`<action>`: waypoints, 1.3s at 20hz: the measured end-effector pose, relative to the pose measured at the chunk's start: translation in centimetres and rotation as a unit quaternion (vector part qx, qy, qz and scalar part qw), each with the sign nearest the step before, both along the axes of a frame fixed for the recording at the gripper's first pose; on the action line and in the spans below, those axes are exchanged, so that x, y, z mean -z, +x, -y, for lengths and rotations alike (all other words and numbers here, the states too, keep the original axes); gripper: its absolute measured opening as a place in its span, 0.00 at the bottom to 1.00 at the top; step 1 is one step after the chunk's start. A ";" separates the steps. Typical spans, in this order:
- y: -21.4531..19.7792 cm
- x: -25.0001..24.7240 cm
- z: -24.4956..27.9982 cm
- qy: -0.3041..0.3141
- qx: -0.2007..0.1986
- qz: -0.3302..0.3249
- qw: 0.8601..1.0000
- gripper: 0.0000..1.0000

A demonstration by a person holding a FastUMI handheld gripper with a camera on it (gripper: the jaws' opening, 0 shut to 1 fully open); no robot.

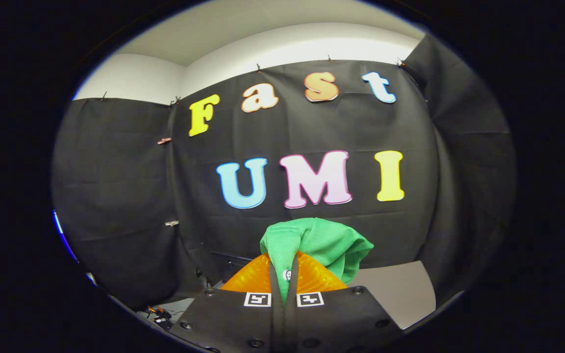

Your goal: Put the clothes into the washing machine and then close the washing machine lid.

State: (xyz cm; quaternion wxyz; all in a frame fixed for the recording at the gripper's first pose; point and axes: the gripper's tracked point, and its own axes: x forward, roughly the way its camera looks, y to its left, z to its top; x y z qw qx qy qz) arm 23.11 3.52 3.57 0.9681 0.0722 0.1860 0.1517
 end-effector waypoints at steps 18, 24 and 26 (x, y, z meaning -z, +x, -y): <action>4.5 18.8 -20.3 0.002 -0.197 -0.123 0.973 0.05; 5.6 29.6 -23.3 -0.038 -0.228 -0.189 0.954 0.05; 5.5 33.8 -23.7 -0.052 -0.235 -0.232 0.943 0.05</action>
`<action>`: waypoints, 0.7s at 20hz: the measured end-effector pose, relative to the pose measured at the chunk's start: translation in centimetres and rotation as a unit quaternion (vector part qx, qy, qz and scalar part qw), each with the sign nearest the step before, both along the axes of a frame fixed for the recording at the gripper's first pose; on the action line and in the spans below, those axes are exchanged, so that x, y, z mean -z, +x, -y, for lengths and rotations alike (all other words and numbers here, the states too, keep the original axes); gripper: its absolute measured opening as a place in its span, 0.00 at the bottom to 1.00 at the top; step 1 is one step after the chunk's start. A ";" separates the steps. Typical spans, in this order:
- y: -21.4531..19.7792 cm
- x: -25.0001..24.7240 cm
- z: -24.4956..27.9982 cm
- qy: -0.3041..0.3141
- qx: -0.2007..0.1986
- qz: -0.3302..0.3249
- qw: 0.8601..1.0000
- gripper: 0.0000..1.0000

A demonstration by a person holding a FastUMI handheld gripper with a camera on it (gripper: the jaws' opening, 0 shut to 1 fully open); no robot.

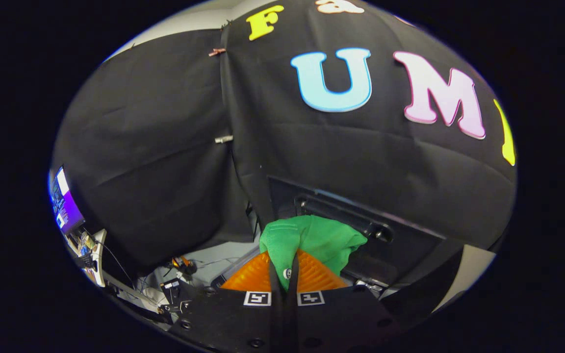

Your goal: Put the clothes into the washing machine and then close the washing machine lid.

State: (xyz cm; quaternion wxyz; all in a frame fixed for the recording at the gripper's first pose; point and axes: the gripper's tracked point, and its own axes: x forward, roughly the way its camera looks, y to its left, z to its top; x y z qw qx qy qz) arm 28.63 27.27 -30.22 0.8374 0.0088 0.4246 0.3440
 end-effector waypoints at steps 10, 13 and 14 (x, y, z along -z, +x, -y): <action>-1.3 9.0 1.8 -0.095 -0.002 -0.113 0.989 0.14; -0.9 8.0 1.0 -0.060 0.005 -0.121 0.991 0.78; -0.6 7.8 0.8 -0.051 0.005 -0.115 0.992 1.00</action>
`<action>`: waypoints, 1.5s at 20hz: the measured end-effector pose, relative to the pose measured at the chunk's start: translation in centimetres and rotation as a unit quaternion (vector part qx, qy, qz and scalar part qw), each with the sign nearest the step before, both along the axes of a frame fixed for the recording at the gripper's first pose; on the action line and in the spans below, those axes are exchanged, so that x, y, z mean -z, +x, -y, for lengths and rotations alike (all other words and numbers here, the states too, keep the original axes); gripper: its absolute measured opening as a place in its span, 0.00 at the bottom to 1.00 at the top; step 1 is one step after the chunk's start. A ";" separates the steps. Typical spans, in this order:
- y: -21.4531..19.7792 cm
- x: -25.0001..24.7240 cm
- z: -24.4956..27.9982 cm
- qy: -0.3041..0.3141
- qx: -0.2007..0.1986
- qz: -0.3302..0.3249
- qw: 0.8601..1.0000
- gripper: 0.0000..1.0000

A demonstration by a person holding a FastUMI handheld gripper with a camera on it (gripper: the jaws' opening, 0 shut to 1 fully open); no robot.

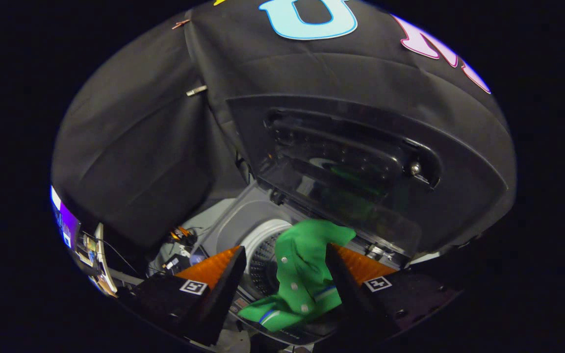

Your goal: Put the clothes into the washing machine and then close the washing machine lid.

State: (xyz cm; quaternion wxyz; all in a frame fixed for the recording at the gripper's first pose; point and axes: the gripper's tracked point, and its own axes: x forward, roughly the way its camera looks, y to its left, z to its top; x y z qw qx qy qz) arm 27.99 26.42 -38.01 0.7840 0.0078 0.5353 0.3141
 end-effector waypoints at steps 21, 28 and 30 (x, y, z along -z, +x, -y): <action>10.7 -13.3 1.9 0.105 0.148 0.304 0.935 0.99; 14.6 -13.1 7.3 0.047 0.285 0.335 0.897 0.99; 15.2 -12.5 8.2 0.029 0.304 0.334 0.892 0.98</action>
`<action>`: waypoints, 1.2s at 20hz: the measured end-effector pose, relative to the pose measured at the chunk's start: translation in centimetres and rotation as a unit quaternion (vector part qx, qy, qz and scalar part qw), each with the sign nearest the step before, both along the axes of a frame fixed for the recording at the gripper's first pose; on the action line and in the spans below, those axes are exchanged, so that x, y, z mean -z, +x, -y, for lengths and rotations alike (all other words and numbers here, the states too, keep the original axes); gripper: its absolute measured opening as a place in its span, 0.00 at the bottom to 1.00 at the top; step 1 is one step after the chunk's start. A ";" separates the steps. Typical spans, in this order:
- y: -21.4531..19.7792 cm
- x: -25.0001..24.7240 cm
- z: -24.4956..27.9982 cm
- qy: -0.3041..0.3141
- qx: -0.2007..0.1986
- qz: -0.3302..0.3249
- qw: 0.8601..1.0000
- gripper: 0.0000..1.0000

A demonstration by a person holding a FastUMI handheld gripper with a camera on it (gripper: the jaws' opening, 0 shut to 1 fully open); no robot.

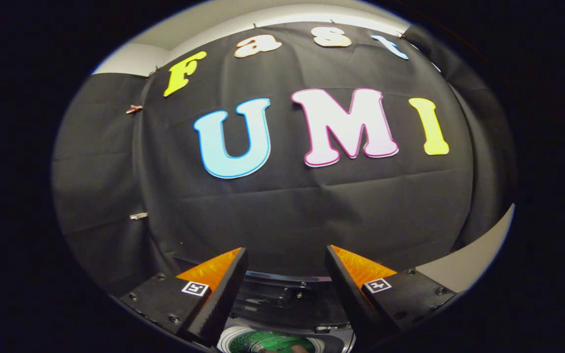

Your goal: Put the clothes into the washing machine and then close the washing machine lid.

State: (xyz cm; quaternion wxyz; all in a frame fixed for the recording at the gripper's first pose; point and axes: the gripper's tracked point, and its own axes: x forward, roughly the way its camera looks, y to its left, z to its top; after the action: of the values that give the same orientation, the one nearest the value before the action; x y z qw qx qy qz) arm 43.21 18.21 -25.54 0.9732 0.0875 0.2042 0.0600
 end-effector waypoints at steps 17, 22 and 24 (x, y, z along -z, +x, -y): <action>0.8 4.7 2.0 -0.067 0.027 -0.056 0.996 0.99; 0.4 4.4 2.0 -0.063 0.027 -0.054 0.996 1.00; 0.3 4.0 2.0 -0.072 0.027 -0.054 0.996 1.00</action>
State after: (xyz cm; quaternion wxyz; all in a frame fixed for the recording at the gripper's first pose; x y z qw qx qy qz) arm 43.47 16.26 -29.56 0.9658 0.0259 0.2574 0.0143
